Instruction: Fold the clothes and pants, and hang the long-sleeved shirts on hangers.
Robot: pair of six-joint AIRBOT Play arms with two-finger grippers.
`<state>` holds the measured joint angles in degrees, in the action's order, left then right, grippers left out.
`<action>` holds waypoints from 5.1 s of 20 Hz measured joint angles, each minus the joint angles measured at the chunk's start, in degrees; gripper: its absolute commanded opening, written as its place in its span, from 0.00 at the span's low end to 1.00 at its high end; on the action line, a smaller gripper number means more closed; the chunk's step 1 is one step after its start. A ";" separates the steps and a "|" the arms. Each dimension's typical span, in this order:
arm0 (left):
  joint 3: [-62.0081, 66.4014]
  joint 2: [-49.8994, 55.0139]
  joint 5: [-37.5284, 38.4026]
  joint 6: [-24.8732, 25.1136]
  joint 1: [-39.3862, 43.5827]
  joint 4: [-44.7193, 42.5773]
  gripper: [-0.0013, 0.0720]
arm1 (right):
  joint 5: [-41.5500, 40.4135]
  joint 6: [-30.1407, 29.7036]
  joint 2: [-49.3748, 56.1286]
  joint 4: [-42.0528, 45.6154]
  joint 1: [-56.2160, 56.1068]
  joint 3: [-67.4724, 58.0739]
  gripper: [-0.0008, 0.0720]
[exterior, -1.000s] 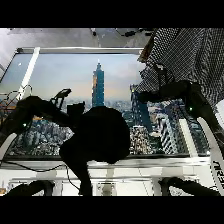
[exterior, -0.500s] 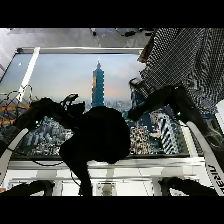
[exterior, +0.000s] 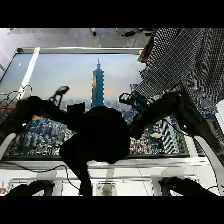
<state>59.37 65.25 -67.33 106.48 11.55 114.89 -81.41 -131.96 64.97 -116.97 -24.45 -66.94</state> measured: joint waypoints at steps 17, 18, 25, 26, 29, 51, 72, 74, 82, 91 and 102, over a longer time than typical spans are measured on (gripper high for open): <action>0.22 -11.58 4.48 0.04 -3.45 2.47 0.05 | 36.89 3.17 1.88 -5.95 -7.98 16.17 0.04; 0.72 -13.18 4.55 0.04 -3.65 2.49 0.05 | 35.65 4.11 0.28 -5.77 -7.30 13.99 0.04; 12.24 -28.17 10.16 0.31 -7.69 2.25 0.05 | 31.19 6.60 -14.78 -3.76 0.96 -11.28 0.04; 14.34 -29.59 10.43 0.46 -7.98 2.27 0.05 | 30.69 6.69 -16.41 -2.99 1.84 -15.08 0.04; 20.37 -32.35 11.26 1.25 -8.50 2.25 0.05 | 29.64 6.82 -19.80 -0.31 3.26 -24.04 0.04; 32.44 0.79 25.20 0.90 -8.79 -1.49 0.86 | 18.99 14.99 -2.40 2.36 5.09 -35.60 0.04; 30.25 29.49 -3.19 7.54 33.62 6.14 0.83 | 18.91 37.09 20.46 13.05 18.71 -35.60 0.04; 30.25 32.57 -3.82 5.46 36.92 2.78 0.83 | 18.80 37.07 20.52 13.07 18.71 -35.60 0.04; 30.25 36.59 -4.85 3.41 41.51 4.79 0.83 | 18.62 36.41 20.52 13.22 18.75 -35.60 0.04; 30.25 37.66 -5.38 2.54 41.75 -1.70 0.05 | 17.81 36.22 20.46 13.31 18.75 -35.65 0.05; 30.53 3.17 -7.72 1.53 19.08 -19.58 0.05 | 3.45 26.53 7.69 7.80 17.64 -36.26 0.04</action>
<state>89.91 68.42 -75.05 108.01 30.63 95.31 -77.95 -105.43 72.66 -109.16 -6.81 -103.20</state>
